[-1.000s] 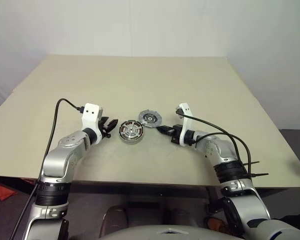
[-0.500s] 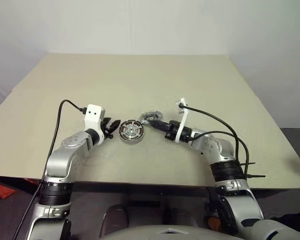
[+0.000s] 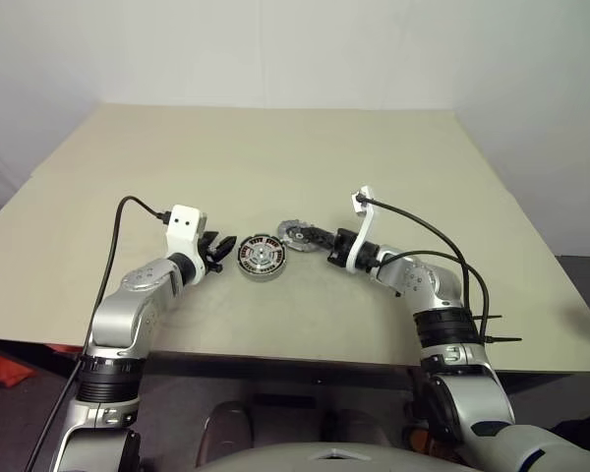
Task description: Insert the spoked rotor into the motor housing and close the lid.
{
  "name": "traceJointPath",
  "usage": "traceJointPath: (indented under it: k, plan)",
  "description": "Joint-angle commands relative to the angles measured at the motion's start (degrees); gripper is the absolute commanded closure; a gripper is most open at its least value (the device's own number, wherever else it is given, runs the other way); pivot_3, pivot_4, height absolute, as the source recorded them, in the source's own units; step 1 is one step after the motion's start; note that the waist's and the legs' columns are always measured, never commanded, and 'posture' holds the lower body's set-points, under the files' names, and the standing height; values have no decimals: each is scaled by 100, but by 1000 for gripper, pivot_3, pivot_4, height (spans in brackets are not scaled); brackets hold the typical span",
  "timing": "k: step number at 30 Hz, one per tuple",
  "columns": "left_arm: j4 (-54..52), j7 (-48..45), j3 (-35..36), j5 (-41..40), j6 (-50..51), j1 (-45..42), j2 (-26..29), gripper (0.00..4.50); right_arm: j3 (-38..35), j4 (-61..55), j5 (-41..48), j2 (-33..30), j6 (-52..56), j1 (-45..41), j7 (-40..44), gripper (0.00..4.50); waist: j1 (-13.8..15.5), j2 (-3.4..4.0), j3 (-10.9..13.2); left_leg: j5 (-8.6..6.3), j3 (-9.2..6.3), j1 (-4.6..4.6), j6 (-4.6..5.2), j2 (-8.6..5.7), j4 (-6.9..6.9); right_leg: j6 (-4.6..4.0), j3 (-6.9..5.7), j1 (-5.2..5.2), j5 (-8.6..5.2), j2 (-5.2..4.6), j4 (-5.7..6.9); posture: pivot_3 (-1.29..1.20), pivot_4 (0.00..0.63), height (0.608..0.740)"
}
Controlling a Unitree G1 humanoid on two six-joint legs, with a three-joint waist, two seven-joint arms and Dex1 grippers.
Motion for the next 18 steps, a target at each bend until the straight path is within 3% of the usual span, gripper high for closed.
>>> traceJointPath:
  k: [1, 5, 8, 13, 18]
  plan:
    - [-138, -27, 21, 21, -160, -15, -1, 2130, -215, -210, 44, -343, 426, -50, -184, 4461, 15, 1, 1, 0, 0, -2, 0, 0, 2, 0, 0, 0, 0, 0, 0, 0, 0, 740]
    - [-104, -29, 0, 29, -207, 2, -31, 2130, -430, -469, 252, -646, 1048, -51, -276, 4283, 39, 1, 1, -1, 0, -5, 1, 0, 4, 0, 0, -3, 0, 1, 1, 0, 0, 740]
    - [-83, -28, -27, 40, -236, 6, -68, 2130, -761, -698, 562, -666, 1660, -164, -453, 3561, 38, 2, 1, 0, 0, -2, 0, 1, 4, 0, 1, -4, 0, 2, 6, 0, 0, 740]
    - [-37, -26, -59, 59, -263, -5, -113, 2130, -1453, -817, 1125, -283, 2738, -461, -1072, 1859, 41, 3, 1, 1, 0, 1, -2, 1, 9, 0, 2, -4, 0, 2, 12, 0, 0, 740]
    - [-51, -29, -40, 59, -223, 13, -118, 2130, -2699, -236, 1378, 383, 3494, -833, -2188, 1859, 88, 5, 0, 5, -1, 4, -8, 1, 9, -1, 2, -5, 1, 1, 17, 0, 0, 740]
